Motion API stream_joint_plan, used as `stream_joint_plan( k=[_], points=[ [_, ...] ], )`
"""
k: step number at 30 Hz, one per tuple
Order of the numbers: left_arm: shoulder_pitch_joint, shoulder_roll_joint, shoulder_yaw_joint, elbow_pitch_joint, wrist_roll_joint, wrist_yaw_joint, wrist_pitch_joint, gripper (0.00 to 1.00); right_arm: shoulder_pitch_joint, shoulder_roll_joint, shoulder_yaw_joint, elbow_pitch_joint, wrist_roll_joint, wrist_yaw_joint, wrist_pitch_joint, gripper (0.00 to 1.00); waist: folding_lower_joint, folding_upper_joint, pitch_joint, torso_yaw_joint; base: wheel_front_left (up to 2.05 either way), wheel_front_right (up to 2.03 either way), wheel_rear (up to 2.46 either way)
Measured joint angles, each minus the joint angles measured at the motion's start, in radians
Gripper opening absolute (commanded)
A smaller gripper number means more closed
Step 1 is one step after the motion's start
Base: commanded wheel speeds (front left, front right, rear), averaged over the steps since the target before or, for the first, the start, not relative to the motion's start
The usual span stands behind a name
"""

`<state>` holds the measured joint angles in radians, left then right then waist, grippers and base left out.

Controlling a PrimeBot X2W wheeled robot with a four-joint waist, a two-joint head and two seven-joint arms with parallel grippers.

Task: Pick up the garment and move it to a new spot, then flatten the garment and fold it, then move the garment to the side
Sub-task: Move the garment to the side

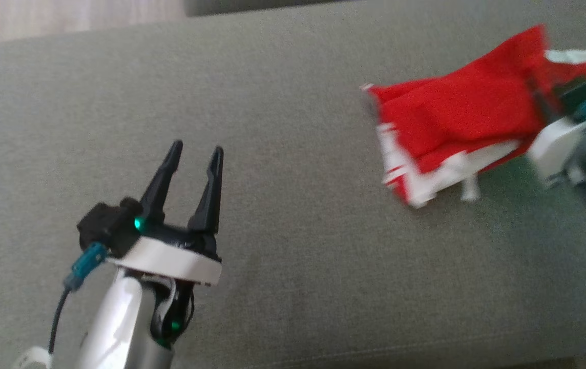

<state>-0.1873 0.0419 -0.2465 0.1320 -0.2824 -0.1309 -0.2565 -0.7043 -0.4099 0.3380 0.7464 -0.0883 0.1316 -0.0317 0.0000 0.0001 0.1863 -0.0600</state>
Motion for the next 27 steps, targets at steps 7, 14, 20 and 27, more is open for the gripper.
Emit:
stream_joint_plan(
  k=[7,14,20,27],
  points=[
    [-0.078,0.000,-0.005,-0.003,0.010,0.000,0.000,1.00,-0.088,-0.179,-0.062,-0.019,0.027,0.000,0.041,0.00,0.0001,0.0000,0.097,-0.032,0.00,0.00,0.00],
    [-0.121,0.000,-0.025,-0.001,0.013,0.000,0.000,1.00,-0.105,-0.242,-0.190,0.041,-0.014,0.000,0.099,0.00,0.0002,0.0000,0.186,-0.027,0.00,0.00,0.00],
    [-0.146,0.000,-0.025,-0.001,0.013,0.000,0.000,1.00,-0.105,-0.237,-0.260,0.043,-0.063,0.000,0.128,0.00,0.0002,-0.0001,0.233,-0.011,0.00,0.00,0.00],
    [-0.154,0.001,-0.025,-0.001,0.013,0.000,0.000,1.00,-0.097,-0.196,-0.352,0.019,-0.091,0.000,0.151,1.00,0.0001,0.0000,0.253,-0.005,0.00,0.00,0.00]
  ],
)
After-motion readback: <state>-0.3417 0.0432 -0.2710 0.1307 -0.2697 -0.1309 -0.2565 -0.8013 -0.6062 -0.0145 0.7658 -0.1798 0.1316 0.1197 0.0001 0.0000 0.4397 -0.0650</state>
